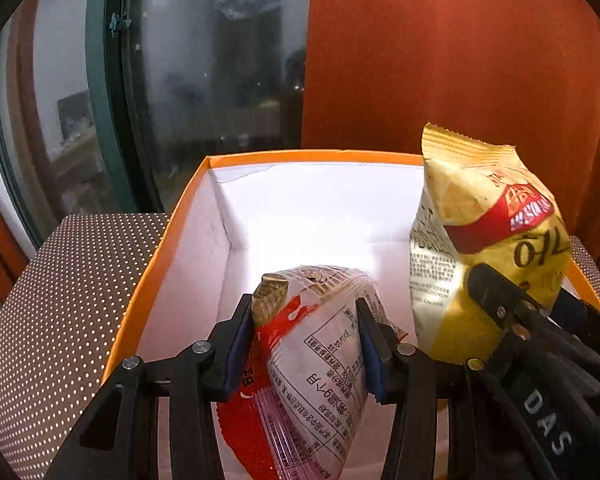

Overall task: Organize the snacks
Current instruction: 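Carry both bags over the orange box and open both tools to drop them, then withdraw both tools from the box back toward the remaining snacks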

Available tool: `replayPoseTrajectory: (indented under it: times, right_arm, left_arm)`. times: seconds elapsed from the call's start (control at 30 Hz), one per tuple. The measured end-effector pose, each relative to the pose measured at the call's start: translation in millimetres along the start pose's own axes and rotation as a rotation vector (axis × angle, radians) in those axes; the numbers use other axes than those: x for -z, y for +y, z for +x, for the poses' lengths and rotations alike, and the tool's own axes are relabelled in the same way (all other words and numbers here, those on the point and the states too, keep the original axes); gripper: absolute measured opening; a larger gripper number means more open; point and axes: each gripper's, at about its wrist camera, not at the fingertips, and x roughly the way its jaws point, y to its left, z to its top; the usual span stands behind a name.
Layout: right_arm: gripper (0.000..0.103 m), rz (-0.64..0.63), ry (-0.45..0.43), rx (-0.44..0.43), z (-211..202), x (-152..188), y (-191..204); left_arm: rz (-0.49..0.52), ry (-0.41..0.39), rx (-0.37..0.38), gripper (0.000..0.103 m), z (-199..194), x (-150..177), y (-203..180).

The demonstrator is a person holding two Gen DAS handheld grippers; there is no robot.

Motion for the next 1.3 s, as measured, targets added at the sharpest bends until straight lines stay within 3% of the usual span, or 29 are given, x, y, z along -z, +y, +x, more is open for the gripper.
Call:
replayPoseTrajectory:
  times: [0.23, 0.3, 0.5, 0.63, 0.97, 1.3]
  right_arm:
    - [0.058, 0.030, 0.039, 0.002, 7, -10, 14]
    - [0.062, 0.021, 0.042, 0.008, 9, -10, 18]
    - [0.085, 0.013, 0.031, 0.019, 7, -11, 23]
    - [0.087, 0.010, 0.035, 0.015, -5, -12, 14]
    - [0.094, -0.020, -0.009, 0.002, -54, -17, 15]
    - [0.096, -0.040, -0.089, -0.009, -125, -18, 14]
  left_arm:
    - [0.024, 0.009, -0.021, 0.050, 11, -8, 14]
    - [0.031, 0.015, -0.021, 0.051, 12, -8, 14]
    - [0.029, 0.017, 0.046, 0.072, 1, -7, 13]
    - [0.055, -0.008, 0.030, 0.088, -24, 1, -9]
    - [0.075, -0.064, 0.051, 0.090, -76, -1, -15]
    - [0.069, -0.144, 0.069, 0.090, -163, 12, -27]
